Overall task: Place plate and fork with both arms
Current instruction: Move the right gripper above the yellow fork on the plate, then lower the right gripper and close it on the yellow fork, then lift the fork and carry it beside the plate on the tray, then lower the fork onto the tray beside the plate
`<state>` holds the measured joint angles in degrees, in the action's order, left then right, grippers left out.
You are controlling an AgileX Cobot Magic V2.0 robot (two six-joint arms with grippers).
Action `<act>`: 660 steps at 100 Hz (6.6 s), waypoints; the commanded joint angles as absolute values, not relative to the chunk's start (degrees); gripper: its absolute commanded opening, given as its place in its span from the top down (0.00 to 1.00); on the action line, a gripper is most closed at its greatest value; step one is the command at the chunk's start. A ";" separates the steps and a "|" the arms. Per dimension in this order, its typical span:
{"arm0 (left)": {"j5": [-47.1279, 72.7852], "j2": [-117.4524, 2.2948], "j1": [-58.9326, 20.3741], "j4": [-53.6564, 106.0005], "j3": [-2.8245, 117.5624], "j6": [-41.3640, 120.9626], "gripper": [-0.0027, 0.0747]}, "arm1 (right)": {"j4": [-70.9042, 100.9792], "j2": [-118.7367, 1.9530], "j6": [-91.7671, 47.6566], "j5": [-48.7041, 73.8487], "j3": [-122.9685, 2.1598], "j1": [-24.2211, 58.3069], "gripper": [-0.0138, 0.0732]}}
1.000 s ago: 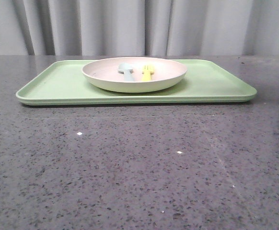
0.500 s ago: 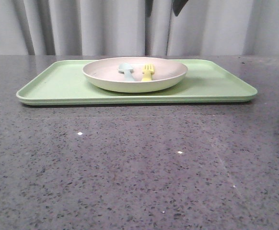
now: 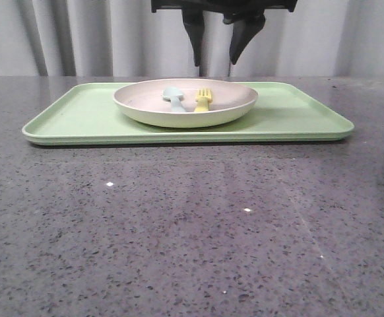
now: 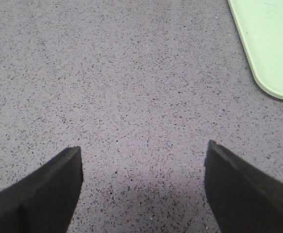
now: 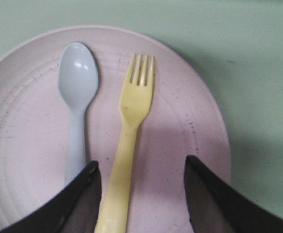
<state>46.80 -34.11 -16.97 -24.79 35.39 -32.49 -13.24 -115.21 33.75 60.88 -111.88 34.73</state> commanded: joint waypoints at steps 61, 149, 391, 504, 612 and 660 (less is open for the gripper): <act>43.59 -34.16 -16.93 -26.18 37.03 -33.29 0.30 | -12.66 -115.36 34.91 58.75 -113.81 35.10 0.38; 43.59 -34.16 -16.93 -26.18 37.03 -33.29 0.30 | -12.06 -118.36 36.78 59.35 -113.81 35.10 0.41; 43.59 -34.16 -16.93 -26.18 37.03 -33.29 0.30 | -16.14 -113.61 29.46 69.31 -122.53 30.06 0.84; 43.49 -34.16 -16.93 -26.18 37.03 -33.29 0.30 | -14.92 -113.61 27.44 66.36 -109.08 25.51 0.84; 43.49 -34.16 -16.93 -26.28 37.03 -33.29 0.30 | -14.36 -113.67 27.44 67.39 -109.08 25.51 0.84; 43.49 -34.16 -16.93 -26.28 37.03 -33.29 0.30 | -14.36 -113.78 27.44 66.68 -109.08 25.51 0.84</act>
<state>46.80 -34.11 -16.97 -24.79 35.39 -32.49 -13.12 -117.38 27.87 68.01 -107.74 25.83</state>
